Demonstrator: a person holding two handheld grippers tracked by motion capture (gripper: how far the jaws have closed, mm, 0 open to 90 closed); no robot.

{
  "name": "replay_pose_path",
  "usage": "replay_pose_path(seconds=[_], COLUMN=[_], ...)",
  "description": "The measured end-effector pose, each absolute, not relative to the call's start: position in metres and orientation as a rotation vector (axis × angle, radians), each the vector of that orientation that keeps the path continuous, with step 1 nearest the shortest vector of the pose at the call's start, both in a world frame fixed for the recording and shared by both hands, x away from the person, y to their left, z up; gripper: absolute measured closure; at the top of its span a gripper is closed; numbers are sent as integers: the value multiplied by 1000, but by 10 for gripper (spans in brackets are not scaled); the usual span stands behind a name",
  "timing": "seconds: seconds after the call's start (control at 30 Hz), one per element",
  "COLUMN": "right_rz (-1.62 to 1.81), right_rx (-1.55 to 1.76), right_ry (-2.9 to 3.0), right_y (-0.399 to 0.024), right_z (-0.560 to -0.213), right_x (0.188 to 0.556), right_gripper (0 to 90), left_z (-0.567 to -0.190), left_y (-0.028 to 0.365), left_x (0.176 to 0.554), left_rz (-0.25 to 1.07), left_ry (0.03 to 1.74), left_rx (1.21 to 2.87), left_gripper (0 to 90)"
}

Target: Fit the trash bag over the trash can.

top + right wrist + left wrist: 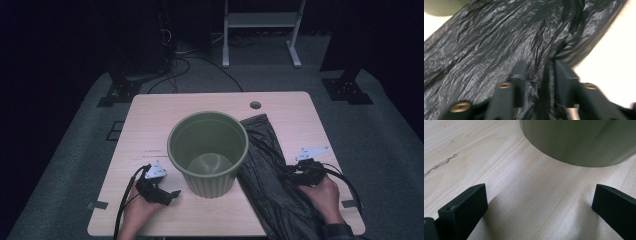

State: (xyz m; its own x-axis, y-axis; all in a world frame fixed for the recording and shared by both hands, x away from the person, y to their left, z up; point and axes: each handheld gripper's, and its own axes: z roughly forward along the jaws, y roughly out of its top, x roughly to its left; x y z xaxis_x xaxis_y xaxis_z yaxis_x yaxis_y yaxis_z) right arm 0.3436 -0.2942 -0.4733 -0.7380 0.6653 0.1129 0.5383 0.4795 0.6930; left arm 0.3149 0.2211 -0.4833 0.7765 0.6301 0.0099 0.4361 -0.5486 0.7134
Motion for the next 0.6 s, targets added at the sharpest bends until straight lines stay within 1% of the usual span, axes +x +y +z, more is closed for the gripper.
replay_pose_path(seconds=[0.03,0.07,0.1,0.17,0.2,0.23,0.27,0.47,0.53,0.6], right_rz=[1097,1094,1102,1120,1120,1108,1098,1097,1059,1040], right_rx=[1056,1060,1068,1129,1129,1151,1173,1208,1242,1272], right_ry=[2537,2520,2509,2487,2487,2477,2462,2392,2388,2395], right_y=[-295,-295,-296,-297,-297,-297,-297,-303,-306,-308], right_z=[-473,-473,-472,-473,-473,-473,-474,-470,-471,-474], right_x=[344,343,343,347,347,348,349,350,354,358], right_gripper=[463,446,404,265,265,216,188,175,143,134], left_z=[-483,-483,-483,-483,-483,-483,-483,-483,-483,-483], left_y=[221,221,221,221,221,221,221,221,221,221], left_x=[315,315,315,315,315,315,315,315,315,314], left_rz=[344,344,343,343,343,343,343,343,343,343], left_ry=[789,789,788,788,788,788,788,786,785,784], left_rx=[2239,2239,2239,2239,2239,2239,2239,2240,2241,2241], left_gripper=[0,0,0,0,0,0,0,0,0,0])
